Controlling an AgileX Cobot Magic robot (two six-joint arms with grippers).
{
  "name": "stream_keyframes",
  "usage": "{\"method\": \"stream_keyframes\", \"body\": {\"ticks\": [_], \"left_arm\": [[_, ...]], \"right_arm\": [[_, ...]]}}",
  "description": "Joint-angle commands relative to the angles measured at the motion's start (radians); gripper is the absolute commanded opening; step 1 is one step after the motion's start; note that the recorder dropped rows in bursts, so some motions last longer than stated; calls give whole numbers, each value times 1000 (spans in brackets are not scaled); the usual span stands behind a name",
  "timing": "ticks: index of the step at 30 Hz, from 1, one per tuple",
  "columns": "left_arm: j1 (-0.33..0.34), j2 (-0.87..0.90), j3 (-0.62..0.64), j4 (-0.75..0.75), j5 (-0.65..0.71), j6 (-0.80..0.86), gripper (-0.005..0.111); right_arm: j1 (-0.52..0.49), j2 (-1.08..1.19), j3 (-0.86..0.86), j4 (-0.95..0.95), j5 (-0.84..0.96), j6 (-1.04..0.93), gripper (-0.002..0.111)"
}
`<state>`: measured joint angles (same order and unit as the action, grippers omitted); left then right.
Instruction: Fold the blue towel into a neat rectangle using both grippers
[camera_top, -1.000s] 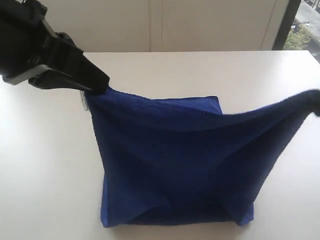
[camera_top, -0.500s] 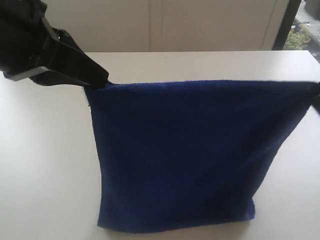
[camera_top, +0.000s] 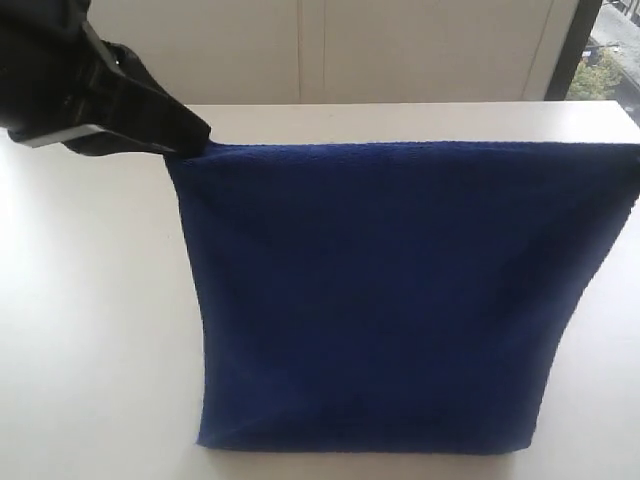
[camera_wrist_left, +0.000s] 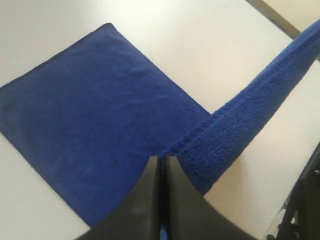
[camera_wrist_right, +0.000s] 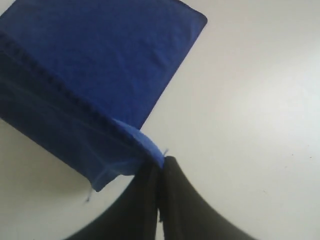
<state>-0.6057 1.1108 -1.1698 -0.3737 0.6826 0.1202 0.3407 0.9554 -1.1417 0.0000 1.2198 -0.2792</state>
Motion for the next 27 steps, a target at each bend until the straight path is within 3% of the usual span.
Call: {"method": "stream_keyframes", "body": {"ticks": [1,12,27], "left_arm": [[5,7,0,110,-1,-69,0],[10,193,-47,223,-139,-107,0],[105,395,-193,237,-166,-94,0]], "right_arm": [[1,23,29,0,-68,-12,0],[1,201,29,-66,-267,37,0],[-3,409,-39,-179,-443,142,0]]}}
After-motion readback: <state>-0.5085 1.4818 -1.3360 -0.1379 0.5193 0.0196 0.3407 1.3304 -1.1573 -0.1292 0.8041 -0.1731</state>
